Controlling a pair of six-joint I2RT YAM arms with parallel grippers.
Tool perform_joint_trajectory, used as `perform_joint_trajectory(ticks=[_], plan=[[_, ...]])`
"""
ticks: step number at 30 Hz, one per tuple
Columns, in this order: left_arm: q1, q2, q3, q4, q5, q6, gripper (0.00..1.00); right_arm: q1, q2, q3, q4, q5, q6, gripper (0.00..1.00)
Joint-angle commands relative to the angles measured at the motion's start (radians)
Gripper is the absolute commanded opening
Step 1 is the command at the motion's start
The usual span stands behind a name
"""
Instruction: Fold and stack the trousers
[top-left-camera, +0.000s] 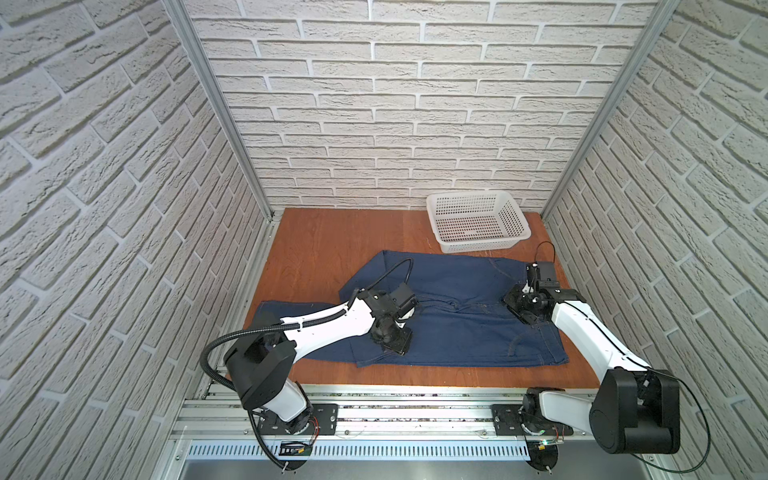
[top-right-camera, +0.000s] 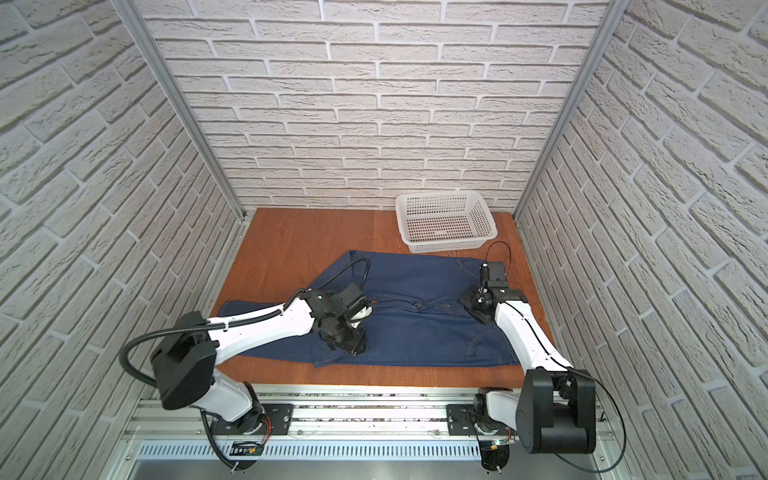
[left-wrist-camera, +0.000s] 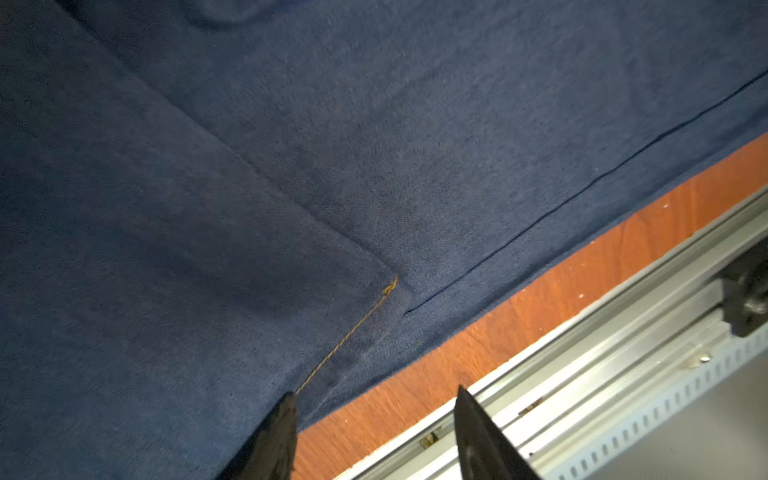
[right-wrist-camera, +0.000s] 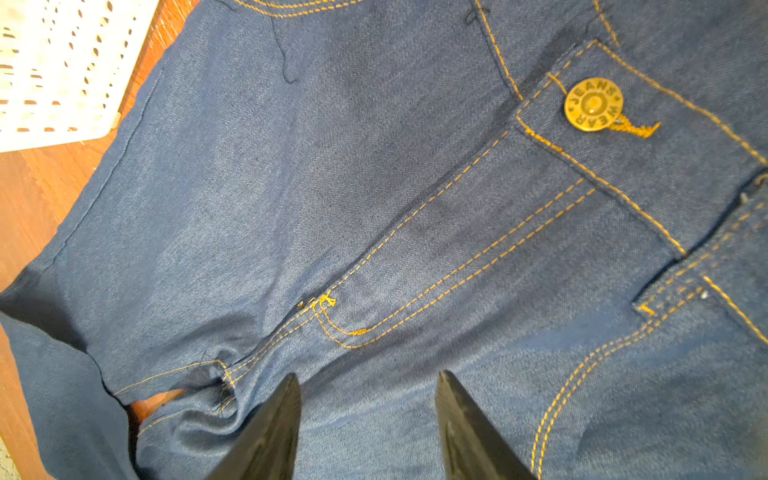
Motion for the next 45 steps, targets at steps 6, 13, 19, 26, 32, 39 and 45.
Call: perform_joint_trajectory(ticks=[6,13,19,26,32,39,45], plan=[[-0.041,0.088,0.004,0.046,-0.054,-0.016,0.67,-0.002,-0.038,-0.017,-0.018,0.003,-0.027,0.54],[-0.04,0.148,-0.012,0.072,-0.088,-0.002,0.66,-0.002,-0.044,-0.021,-0.021,0.009,-0.033,0.54],[-0.034,0.186,-0.012,0.078,-0.106,0.005,0.52,-0.001,-0.05,-0.015,-0.033,0.023,-0.045,0.54],[-0.02,0.138,-0.022,0.044,-0.162,0.005,0.25,-0.002,-0.062,-0.017,-0.037,0.028,-0.044,0.54],[0.028,0.02,0.03,-0.062,-0.291,0.015,0.03,-0.002,-0.079,0.009,-0.06,0.043,-0.057,0.54],[0.326,-0.156,0.199,-0.177,-0.395,0.141,0.0,-0.002,-0.059,0.062,-0.041,0.055,-0.059,0.54],[0.539,-0.087,0.403,-0.216,-0.416,0.27,0.0,-0.003,0.037,0.186,-0.025,0.085,-0.085,0.54]])
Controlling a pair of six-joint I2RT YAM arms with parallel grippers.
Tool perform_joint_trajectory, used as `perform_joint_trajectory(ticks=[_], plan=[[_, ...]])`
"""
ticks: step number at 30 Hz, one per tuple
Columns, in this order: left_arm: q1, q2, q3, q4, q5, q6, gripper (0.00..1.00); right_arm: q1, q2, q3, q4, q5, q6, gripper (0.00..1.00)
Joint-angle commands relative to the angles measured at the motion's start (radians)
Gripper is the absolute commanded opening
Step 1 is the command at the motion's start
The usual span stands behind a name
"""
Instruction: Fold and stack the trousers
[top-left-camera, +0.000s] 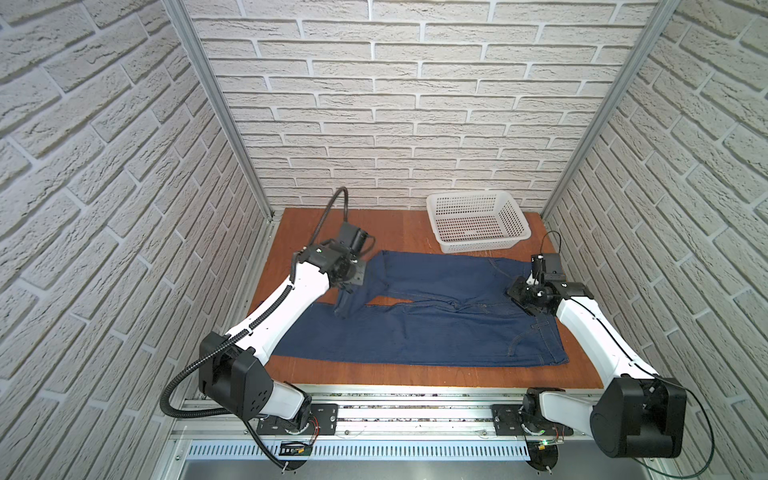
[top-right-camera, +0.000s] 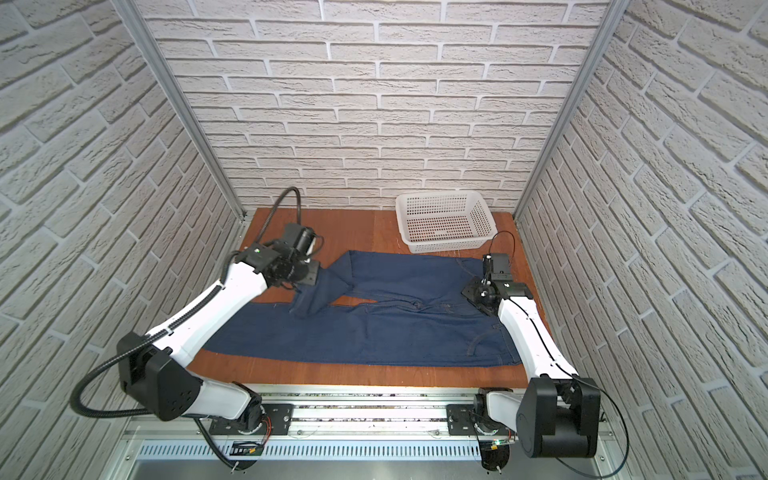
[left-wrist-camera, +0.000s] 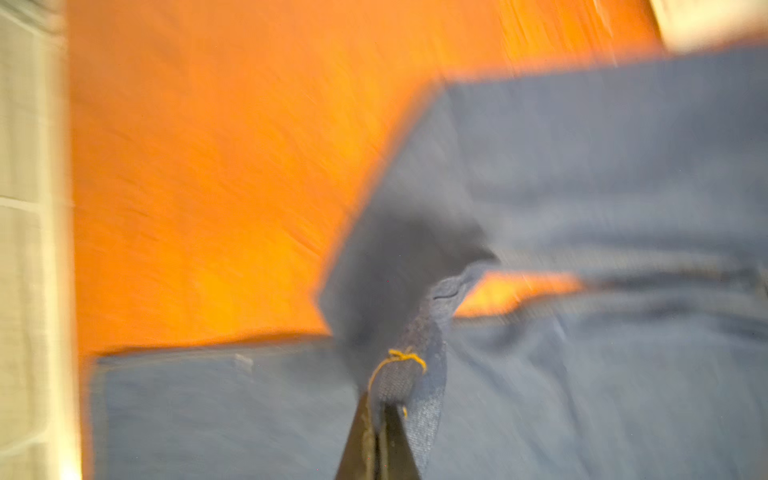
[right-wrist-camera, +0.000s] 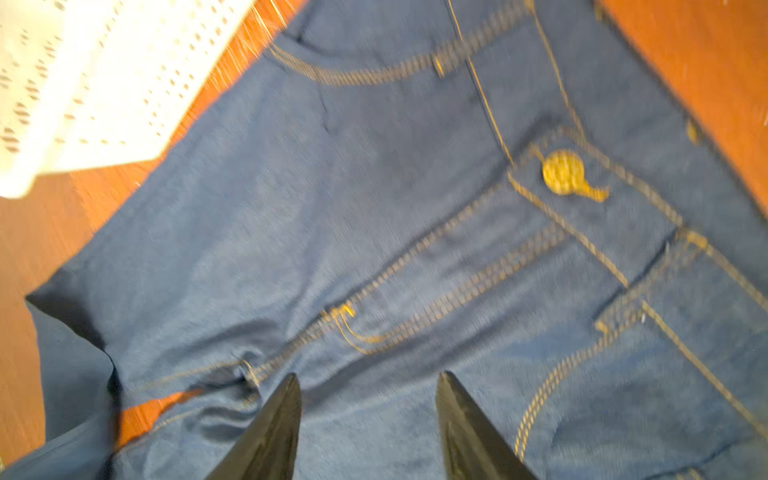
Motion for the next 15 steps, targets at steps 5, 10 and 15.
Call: perform_joint_trajectory(ticks=[5,10,15], plan=[[0.198,0.143,0.119,-0.033,-0.044,0.131,0.01,-0.003,0.08,0.116,0.076,0.029,-0.022,0.54],[0.307,0.246,0.174,0.028,-0.063,0.154,0.01,-0.003,0.149,0.171,0.08,0.032,-0.02,0.54],[0.396,0.347,0.26,0.063,-0.089,0.165,0.01,-0.004,0.21,0.21,0.081,0.056,-0.026,0.54]])
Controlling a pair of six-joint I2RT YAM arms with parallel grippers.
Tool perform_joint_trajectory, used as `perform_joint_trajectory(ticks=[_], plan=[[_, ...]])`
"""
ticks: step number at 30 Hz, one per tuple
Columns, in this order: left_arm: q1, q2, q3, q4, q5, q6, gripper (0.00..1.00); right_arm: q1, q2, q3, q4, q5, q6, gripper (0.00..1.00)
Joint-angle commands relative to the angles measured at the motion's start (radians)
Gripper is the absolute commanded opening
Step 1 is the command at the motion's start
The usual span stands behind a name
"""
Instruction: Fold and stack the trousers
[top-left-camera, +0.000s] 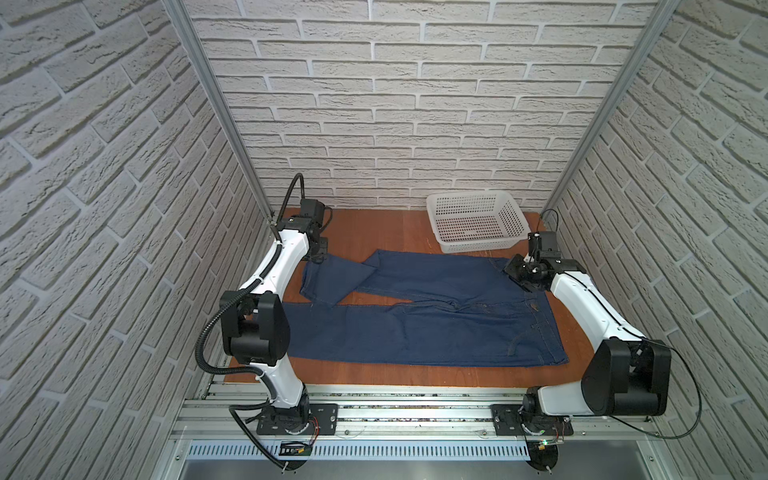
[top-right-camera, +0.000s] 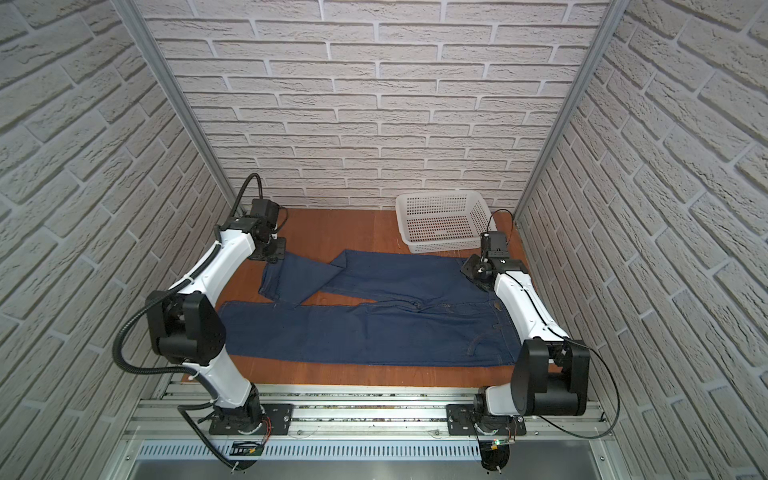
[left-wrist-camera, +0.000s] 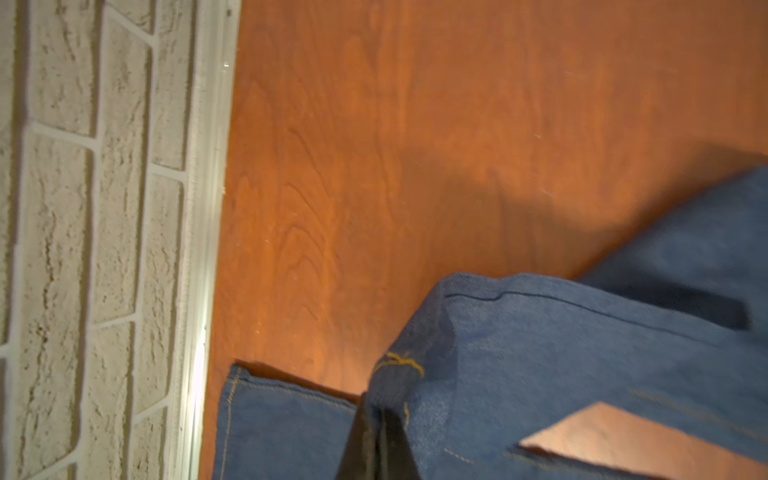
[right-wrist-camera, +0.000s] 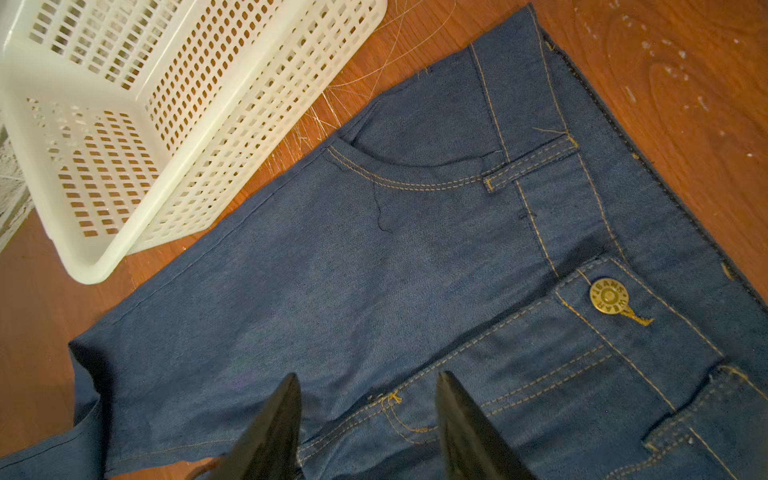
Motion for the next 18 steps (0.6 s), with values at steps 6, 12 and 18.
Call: perform_joint_trajectory(ticks=[6,12,18], plan=[[0.085,0.184,0.238,0.064,-0.106,0.081,0.02,-0.004,0.09,0.08,0.019,0.05,-0.021,0.54],[0.126,0.404,0.497,-0.044,-0.154,0.129,0.02,-0.016,0.144,0.111,0.015,0.081,0.01,0.54],[0.146,0.496,0.571,-0.041,-0.19,0.138,0.02,-0.047,0.188,0.141,0.02,0.105,0.007,0.54]])
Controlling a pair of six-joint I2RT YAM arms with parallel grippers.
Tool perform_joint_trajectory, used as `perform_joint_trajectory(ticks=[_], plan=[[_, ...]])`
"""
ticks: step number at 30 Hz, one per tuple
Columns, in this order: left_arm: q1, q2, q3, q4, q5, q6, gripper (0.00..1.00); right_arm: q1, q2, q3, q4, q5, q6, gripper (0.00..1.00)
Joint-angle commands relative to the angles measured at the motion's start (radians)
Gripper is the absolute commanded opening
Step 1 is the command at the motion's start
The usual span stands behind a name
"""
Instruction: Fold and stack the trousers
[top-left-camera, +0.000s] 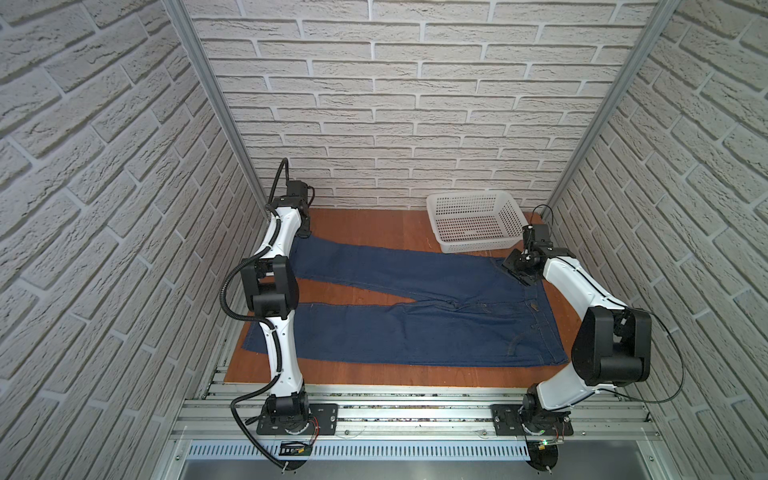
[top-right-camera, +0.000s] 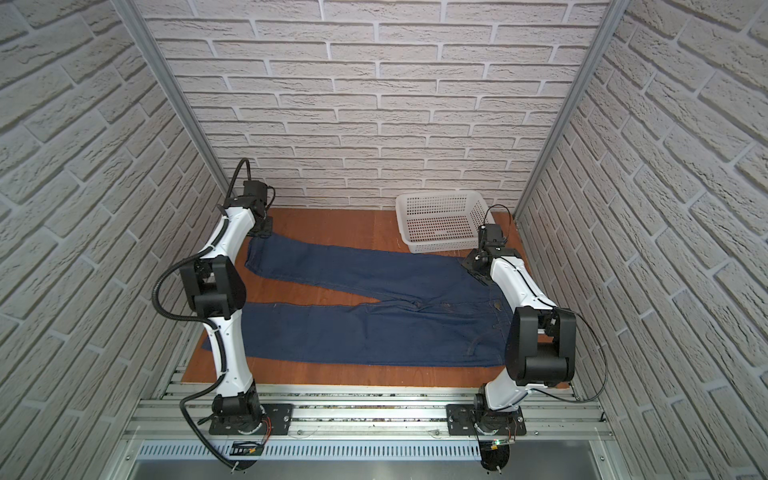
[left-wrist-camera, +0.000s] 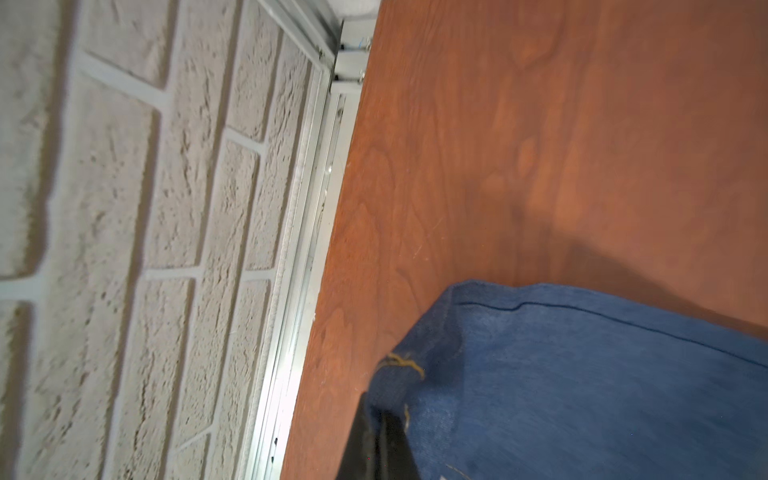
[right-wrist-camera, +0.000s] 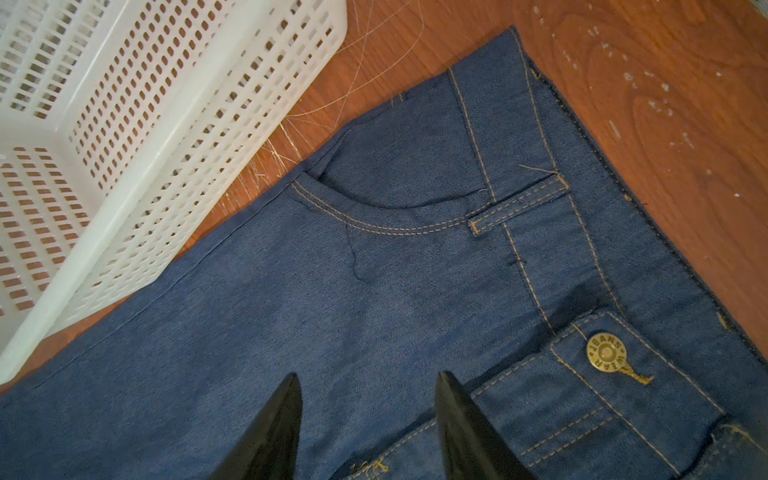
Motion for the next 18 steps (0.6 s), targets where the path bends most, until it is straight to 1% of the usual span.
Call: perform_joint_trajectory(ticks=[1,4,6,7,8,9,10,11,13,15,18], plan=[[0.019,0.026,0.047,-0.03,-0.043,0.016,0.02,-0.028,0.018,0.041,0.019,0.039,0.002,0.54],[0.028,0.051,0.076,-0.051,-0.037,0.007,0.04,-0.064,0.037,0.052,0.034,0.049,0.003,0.54],[0.031,0.064,0.099,-0.066,-0.033,0.005,0.15,-0.084,0.055,0.065,0.035,0.061,0.005,0.56],[0.034,0.069,0.12,-0.088,-0.015,-0.001,0.27,-0.096,0.066,0.076,0.036,0.06,0.0,0.57],[0.035,0.069,0.141,-0.109,-0.001,-0.017,0.46,-0.111,0.078,0.09,0.036,0.051,-0.005,0.57],[0.032,0.061,0.149,-0.118,0.009,-0.027,0.59,-0.123,0.088,0.1,0.038,0.04,-0.009,0.58],[0.029,0.041,0.144,-0.117,0.017,-0.032,0.66,-0.136,0.1,0.112,0.039,0.031,-0.011,0.58],[0.022,0.018,0.135,-0.114,0.023,-0.036,0.71,-0.144,0.108,0.119,0.039,0.028,-0.009,0.58],[0.01,-0.041,0.1,-0.109,0.042,-0.043,0.77,-0.167,0.131,0.135,0.04,0.02,-0.002,0.58],[0.009,-0.103,0.041,-0.102,0.08,-0.065,0.78,-0.181,0.153,0.145,0.043,0.015,0.004,0.58],[0.001,-0.184,-0.094,-0.048,0.206,-0.104,0.77,-0.193,0.198,0.159,0.053,0.001,0.011,0.57]])
